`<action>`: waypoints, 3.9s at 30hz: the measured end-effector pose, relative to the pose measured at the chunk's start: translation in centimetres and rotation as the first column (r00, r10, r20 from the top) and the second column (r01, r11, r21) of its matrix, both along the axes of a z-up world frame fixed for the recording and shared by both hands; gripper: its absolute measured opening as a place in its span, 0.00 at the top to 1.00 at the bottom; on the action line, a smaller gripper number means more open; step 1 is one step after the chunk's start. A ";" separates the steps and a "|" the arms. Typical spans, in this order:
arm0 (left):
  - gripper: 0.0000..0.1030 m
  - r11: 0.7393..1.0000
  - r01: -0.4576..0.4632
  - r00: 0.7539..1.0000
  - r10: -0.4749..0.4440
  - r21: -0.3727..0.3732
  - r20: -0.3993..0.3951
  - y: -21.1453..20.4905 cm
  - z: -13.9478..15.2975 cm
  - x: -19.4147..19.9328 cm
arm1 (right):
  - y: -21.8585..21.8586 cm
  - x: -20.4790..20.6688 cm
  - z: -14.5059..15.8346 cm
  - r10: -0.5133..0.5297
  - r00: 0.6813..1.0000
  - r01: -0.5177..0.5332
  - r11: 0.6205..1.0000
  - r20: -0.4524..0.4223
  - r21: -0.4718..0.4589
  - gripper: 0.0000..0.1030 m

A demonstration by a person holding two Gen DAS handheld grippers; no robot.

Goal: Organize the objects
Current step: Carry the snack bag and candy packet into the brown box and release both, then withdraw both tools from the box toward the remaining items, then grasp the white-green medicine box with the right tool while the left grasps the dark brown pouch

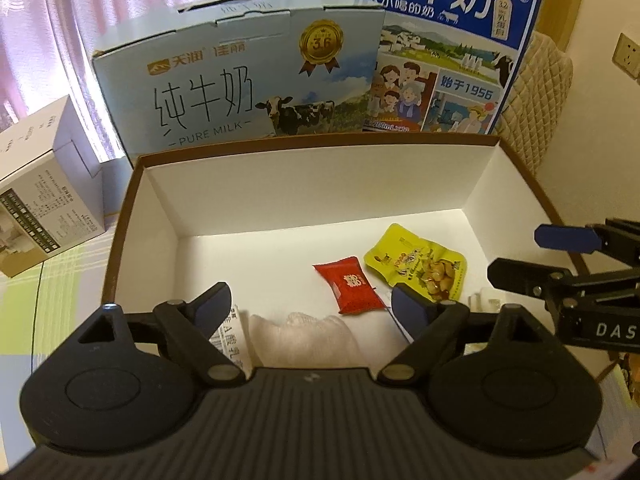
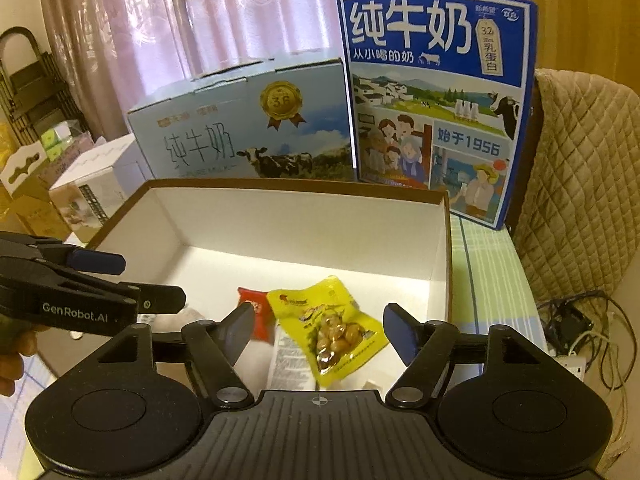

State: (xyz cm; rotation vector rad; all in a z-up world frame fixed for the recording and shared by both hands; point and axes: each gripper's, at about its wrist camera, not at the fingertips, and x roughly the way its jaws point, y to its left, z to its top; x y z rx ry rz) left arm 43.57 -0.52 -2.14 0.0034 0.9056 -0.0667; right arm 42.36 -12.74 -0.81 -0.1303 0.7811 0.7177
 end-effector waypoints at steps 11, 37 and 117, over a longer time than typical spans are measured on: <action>0.05 1.000 -0.011 0.998 0.013 -0.023 0.057 -0.3 3.1 -4.5 | -2.4 -4.0 2.1 -0.022 1.000 0.022 0.999 -0.002 0.049 0.33; 0.01 0.992 -0.074 0.993 0.084 -0.104 0.088 0.2 5.8 -16.7 | -5.9 -14.6 4.8 -0.007 1.000 0.009 0.995 -0.018 0.101 0.33; 0.03 0.994 -0.104 0.983 0.100 -0.020 -0.156 1.1 -3.1 -29.4 | -3.0 -26.7 -7.9 0.282 0.954 -0.298 0.908 -0.099 -0.294 0.46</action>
